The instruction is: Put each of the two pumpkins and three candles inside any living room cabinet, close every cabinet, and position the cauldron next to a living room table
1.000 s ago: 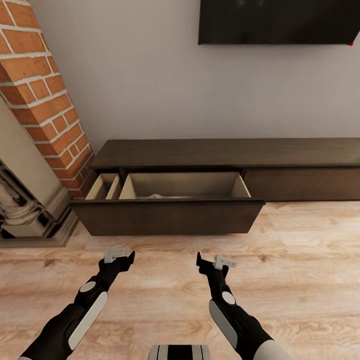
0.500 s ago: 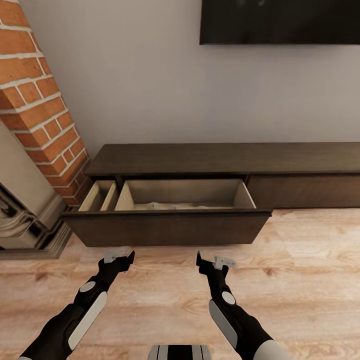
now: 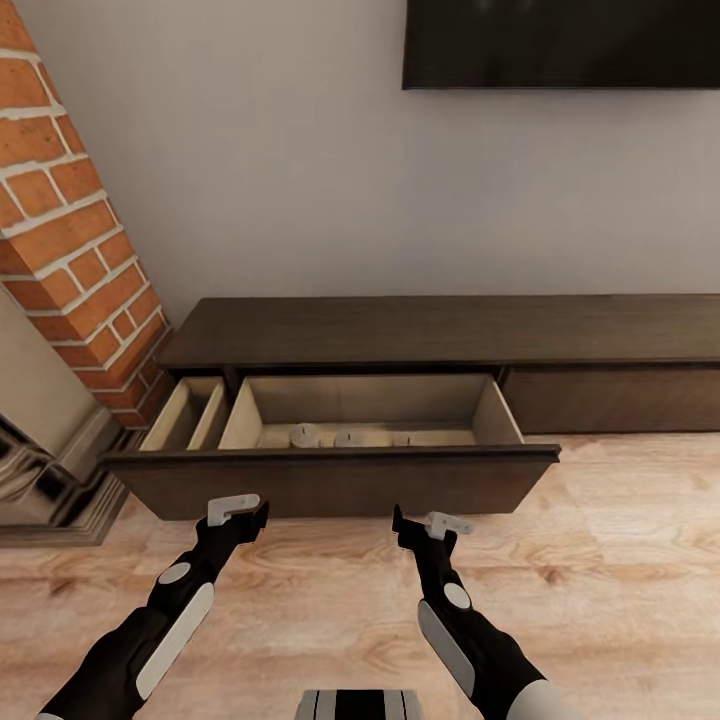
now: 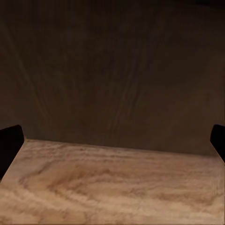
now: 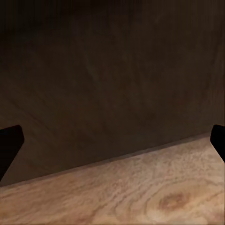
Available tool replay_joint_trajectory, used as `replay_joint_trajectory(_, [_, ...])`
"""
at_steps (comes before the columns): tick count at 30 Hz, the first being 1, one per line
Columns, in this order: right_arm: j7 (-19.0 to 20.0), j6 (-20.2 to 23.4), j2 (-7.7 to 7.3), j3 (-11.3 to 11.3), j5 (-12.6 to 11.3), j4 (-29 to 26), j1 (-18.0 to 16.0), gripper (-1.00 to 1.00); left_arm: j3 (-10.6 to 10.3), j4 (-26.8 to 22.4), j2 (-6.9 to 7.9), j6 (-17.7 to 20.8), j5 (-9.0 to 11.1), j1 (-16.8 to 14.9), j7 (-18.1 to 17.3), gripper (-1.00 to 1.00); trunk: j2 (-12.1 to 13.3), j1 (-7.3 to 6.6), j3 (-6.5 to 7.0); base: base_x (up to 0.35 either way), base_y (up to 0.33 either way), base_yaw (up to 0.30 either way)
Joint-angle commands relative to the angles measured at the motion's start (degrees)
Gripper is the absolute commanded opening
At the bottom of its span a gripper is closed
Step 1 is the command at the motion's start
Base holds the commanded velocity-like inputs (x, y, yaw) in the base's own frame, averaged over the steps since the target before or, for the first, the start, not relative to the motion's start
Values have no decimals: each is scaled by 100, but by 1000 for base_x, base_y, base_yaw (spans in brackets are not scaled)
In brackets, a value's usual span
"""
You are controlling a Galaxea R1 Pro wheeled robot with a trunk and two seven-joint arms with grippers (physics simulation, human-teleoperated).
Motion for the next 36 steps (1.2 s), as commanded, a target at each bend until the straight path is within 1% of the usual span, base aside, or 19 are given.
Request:
replay_joint_trajectory(1, [-29,-40,-4,33,-60,1,-6,100,-23,-10,8,14,47,-4,50,100,-2,1,-5,245,0,0])
replay_joint_trajectory(9, [-29,-40,-4,35,-60,1,-6,100,-30,-12,8,14,47,-4,50,100,-2,1,-5,216,0,0])
replay_joint_trajectory(36, [-27,-40,-4,37,-60,1,-7,100,-40,-20,8,5,47,-6,48,100,-2,1,-5,46,0,0])
